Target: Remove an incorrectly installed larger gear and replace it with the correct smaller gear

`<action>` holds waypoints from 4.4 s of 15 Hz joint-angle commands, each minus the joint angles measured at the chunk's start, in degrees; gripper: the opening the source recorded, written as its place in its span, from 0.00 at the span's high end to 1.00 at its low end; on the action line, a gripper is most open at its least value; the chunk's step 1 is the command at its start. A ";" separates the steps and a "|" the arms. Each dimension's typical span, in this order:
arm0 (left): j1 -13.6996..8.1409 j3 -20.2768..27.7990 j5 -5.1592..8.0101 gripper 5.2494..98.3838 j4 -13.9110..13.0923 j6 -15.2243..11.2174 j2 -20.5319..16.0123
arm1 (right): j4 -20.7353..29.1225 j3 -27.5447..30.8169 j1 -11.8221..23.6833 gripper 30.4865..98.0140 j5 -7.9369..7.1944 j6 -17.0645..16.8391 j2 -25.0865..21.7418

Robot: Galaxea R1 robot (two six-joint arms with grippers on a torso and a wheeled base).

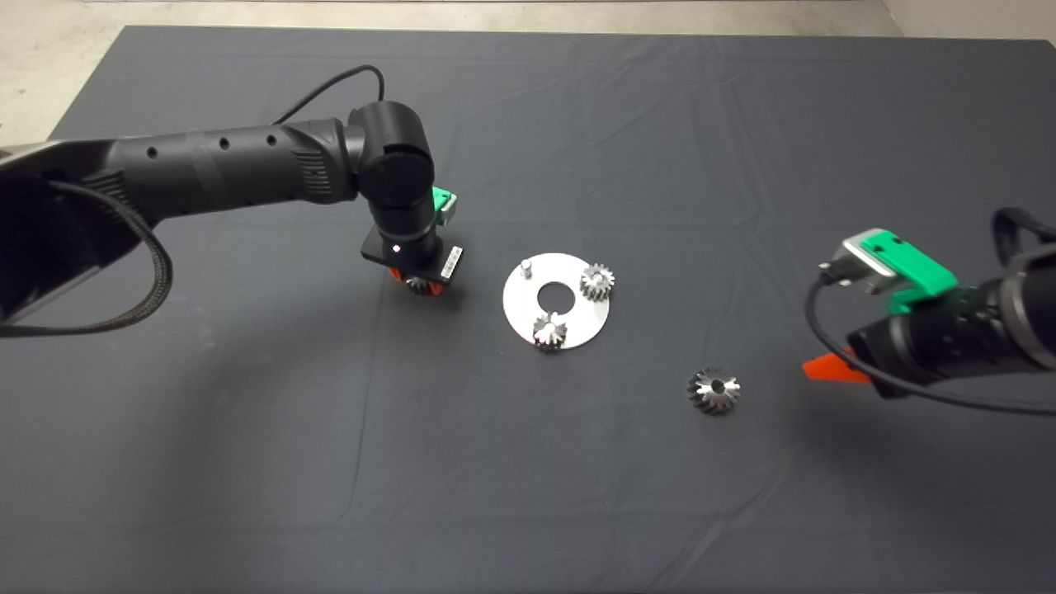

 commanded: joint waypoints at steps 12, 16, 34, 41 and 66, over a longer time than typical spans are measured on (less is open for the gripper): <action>-1.23 0.78 1.08 0.67 -0.20 0.09 0.60 | 18.74 4.45 9.06 0.44 0.14 0.53 -3.14; -1.72 1.22 0.99 0.70 -0.69 0.00 0.86 | 18.92 4.45 9.41 0.44 -0.04 0.53 -3.14; -10.28 2.90 1.87 0.71 -9.17 -6.42 12.82 | 26.04 5.06 14.42 0.44 -0.21 0.53 -3.05; -10.20 1.40 1.79 0.71 -8.82 -6.51 13.17 | 26.04 5.15 14.42 0.44 -0.21 0.53 -3.05; -4.49 -7.41 -2.34 0.71 -3.89 -2.64 15.45 | 26.13 5.24 14.42 0.44 -0.21 -0.08 -3.32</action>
